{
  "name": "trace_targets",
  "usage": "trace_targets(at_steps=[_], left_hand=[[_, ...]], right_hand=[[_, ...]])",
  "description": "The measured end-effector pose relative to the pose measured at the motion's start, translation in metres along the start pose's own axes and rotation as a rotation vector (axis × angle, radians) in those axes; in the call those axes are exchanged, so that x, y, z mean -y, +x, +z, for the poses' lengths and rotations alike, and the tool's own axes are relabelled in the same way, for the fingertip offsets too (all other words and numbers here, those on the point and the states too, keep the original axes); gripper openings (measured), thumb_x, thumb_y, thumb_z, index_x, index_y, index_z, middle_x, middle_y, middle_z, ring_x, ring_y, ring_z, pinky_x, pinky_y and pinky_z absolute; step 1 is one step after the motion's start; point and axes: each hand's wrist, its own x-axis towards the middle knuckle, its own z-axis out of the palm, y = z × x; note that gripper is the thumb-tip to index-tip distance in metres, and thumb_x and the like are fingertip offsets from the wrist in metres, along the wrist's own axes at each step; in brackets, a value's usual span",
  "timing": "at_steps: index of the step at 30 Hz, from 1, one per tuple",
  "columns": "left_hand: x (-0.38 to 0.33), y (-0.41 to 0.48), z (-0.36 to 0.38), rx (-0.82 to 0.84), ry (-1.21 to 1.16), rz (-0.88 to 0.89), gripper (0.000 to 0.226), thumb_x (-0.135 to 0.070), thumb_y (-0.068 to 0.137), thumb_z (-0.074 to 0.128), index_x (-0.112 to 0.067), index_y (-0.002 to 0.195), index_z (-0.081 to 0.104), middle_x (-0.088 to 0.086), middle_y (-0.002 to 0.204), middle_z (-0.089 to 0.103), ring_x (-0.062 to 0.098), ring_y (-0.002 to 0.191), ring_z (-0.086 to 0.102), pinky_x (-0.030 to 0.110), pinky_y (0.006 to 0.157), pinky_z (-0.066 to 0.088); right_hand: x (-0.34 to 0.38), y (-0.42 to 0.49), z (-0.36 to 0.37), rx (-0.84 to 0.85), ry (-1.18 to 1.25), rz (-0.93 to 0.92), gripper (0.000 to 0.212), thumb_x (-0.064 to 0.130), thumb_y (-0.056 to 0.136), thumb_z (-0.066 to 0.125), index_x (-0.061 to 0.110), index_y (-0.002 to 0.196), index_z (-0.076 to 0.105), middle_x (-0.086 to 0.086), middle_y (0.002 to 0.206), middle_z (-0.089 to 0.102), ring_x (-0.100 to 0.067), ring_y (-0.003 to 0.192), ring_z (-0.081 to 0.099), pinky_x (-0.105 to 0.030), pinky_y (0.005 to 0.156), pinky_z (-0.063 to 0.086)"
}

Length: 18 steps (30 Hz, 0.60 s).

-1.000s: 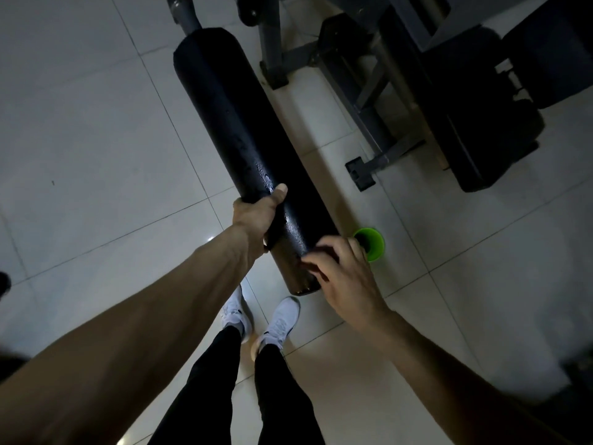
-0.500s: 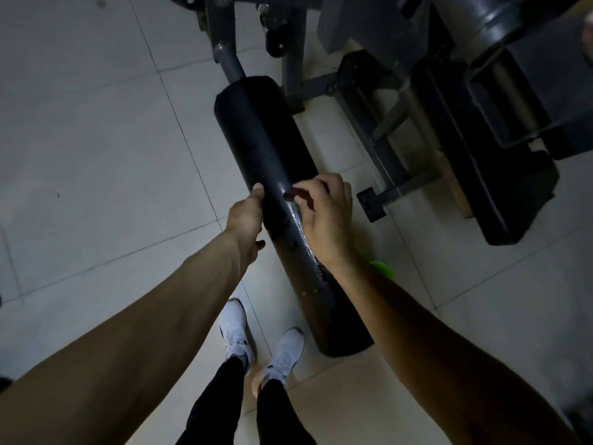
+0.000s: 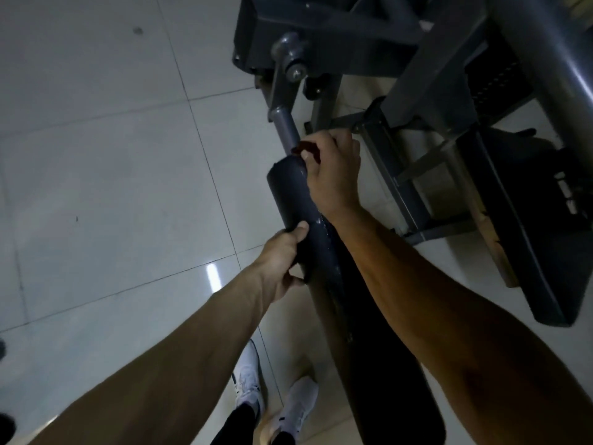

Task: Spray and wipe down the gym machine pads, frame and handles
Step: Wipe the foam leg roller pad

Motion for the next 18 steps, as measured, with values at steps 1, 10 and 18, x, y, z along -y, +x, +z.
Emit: trace_targets(at_steps=[1,10,18], left_hand=[[-0.001,0.000,-0.001,-0.008,-0.001,0.000,0.046,-0.048,0.099,0.063,-0.022,0.137,0.058,-0.003,0.135,0.063,0.025,0.131,0.053,0.066,0.105,0.045],[-0.014,-0.007,0.012,-0.090,0.075,0.007,0.039,-0.039,0.102,0.062,-0.016,0.133,0.053,0.005,0.121,0.066,0.015,0.089,0.060,0.039,0.068,0.053],[-0.014,-0.011,0.007,-0.063,0.006,-0.012,0.037,-0.039,0.098,0.068,-0.020,0.126,0.052,0.001,0.113,0.065,0.015,0.088,0.060,0.036,0.061,0.053]], right_hand=[[0.003,0.010,0.004,0.004,-0.004,-0.008,0.018,0.020,0.096,0.067,0.022,0.114,0.067,-0.006,0.126,0.054,-0.024,0.114,0.047,-0.039,0.093,0.048],[-0.025,-0.099,-0.048,0.151,-0.062,-0.137,0.030,0.035,0.098,0.057,0.016,0.118,0.068,-0.011,0.129,0.052,-0.028,0.113,0.052,-0.037,0.093,0.051],[0.002,0.003,0.009,0.019,-0.067,-0.031,0.022,0.020,0.094,0.071,0.019,0.116,0.068,-0.009,0.130,0.053,-0.030,0.119,0.048,-0.046,0.095,0.053]])
